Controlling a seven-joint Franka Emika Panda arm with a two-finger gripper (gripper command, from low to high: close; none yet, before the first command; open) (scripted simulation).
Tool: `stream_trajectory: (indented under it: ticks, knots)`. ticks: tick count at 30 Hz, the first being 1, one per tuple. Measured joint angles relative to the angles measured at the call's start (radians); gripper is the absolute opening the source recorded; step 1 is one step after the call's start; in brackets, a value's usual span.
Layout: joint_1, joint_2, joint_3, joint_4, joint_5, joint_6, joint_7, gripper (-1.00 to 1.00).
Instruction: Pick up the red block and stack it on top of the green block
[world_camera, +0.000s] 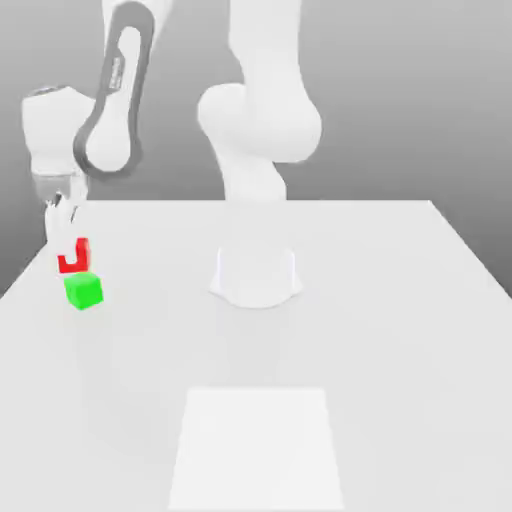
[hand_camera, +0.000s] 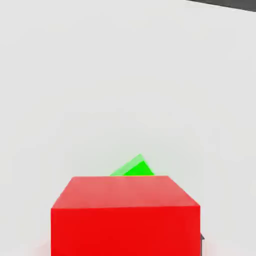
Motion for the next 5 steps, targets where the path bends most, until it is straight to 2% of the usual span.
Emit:
stream_trajectory:
  ticks: [5]
  knots:
    - [0.028,0.089,0.033,0.001,0.197,0.066,-0.139,-1.0]
